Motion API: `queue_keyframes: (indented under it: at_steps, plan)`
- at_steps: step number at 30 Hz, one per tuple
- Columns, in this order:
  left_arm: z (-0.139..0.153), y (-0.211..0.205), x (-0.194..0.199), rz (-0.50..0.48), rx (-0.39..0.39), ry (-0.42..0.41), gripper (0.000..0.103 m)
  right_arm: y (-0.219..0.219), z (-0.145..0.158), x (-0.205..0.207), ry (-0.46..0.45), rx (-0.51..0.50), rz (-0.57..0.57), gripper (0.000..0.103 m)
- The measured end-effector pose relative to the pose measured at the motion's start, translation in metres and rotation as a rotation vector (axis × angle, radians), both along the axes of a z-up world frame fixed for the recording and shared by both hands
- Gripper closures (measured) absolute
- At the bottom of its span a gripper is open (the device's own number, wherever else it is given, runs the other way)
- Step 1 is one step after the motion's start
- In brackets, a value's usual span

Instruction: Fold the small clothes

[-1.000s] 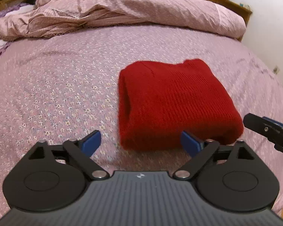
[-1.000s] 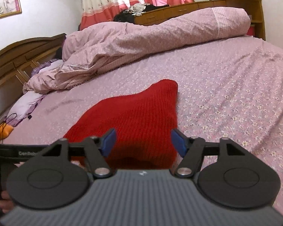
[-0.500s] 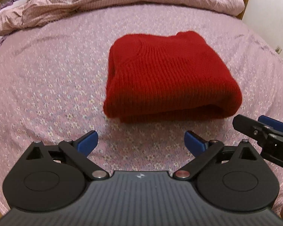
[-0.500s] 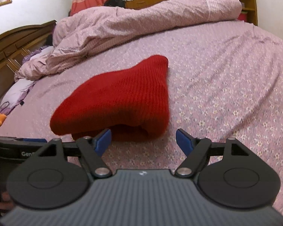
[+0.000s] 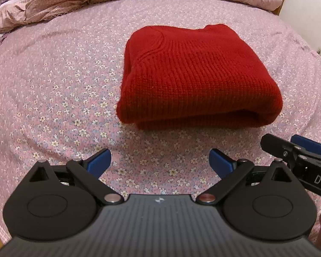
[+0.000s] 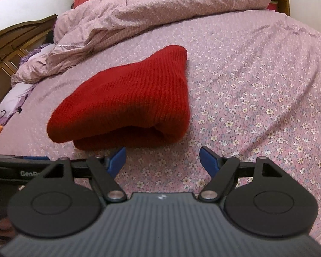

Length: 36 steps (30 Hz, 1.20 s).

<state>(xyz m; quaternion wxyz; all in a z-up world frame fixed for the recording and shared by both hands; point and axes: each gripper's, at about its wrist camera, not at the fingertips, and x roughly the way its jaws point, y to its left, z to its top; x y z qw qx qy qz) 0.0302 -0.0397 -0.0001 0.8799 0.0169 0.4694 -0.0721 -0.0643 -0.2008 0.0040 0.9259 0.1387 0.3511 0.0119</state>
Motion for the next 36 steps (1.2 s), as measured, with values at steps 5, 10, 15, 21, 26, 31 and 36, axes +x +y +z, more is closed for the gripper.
queue_keyframes:
  at_steps: [5, 10, 15, 21, 26, 31, 36]
  plan:
    - [-0.0015, 0.0002, 0.0000, 0.004, 0.007, 0.005, 0.003, -0.0003, -0.0012, 0.0006, 0.007, 0.001, -0.001, 0.026]
    - [-0.0021, -0.0002, -0.0002, 0.005, 0.008, 0.006, 0.003, -0.0003, -0.0015, 0.0007, 0.009, 0.002, -0.003, 0.026]
    - [-0.0027, -0.0008, -0.0002, 0.007, 0.009, 0.008, 0.003, -0.0006, -0.0023, 0.0009, 0.012, 0.002, -0.004, 0.026]
    - [-0.0030, -0.0010, -0.0021, 0.003, 0.012, 0.008, 0.003, -0.0005, -0.0022, 0.0007, 0.013, 0.002, -0.004, 0.026]
    - [-0.0029, -0.0012, -0.0022, 0.001, 0.014, 0.006, 0.003, -0.0005, -0.0021, 0.0007, 0.012, 0.001, -0.004, 0.026]
    - [-0.0029, -0.0012, -0.0024, 0.001, 0.014, 0.006, 0.003, -0.0004, -0.0019, 0.0007, 0.013, 0.002, -0.004, 0.026]
    - [-0.0031, -0.0015, -0.0027, 0.001, 0.015, 0.007, 0.003, -0.0003, -0.0021, 0.0003, 0.013, 0.001, -0.004, 0.026]
